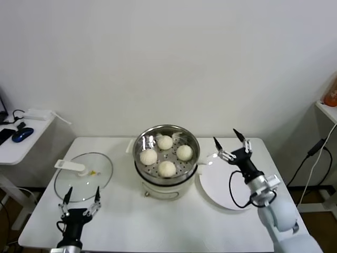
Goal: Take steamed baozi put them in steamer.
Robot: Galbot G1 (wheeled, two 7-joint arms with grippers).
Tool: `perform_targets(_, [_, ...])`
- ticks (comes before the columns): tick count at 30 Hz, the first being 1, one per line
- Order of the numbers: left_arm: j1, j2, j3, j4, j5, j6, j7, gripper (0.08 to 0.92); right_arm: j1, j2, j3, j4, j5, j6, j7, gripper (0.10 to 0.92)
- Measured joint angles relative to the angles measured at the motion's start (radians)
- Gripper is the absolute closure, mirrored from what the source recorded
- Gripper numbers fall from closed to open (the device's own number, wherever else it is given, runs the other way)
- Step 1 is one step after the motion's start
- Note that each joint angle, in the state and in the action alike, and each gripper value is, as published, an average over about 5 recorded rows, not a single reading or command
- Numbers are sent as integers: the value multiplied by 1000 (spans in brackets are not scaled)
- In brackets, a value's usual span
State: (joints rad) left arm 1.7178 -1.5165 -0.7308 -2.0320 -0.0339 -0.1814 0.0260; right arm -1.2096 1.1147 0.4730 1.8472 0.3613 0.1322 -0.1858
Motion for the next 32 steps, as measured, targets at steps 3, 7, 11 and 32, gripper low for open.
perform_targets(3, [-1,0,-3,-3,-1,5,1,177,-75,52,37,21,-3,23,0,203])
perform_targets(7, [-7,-1,-10,-5,-3,11,3,177,-163,110,74,34,-3,49,-5,203])
perform_targets(11, [-9,-1,-18,-6,-8,15,6,177,-235,154,96,40,1,74,-18,203])
perform_targets(32, [-2,0,-39,-5,-34,11,30,177,-383,230,122,35,15,145,-81,203])
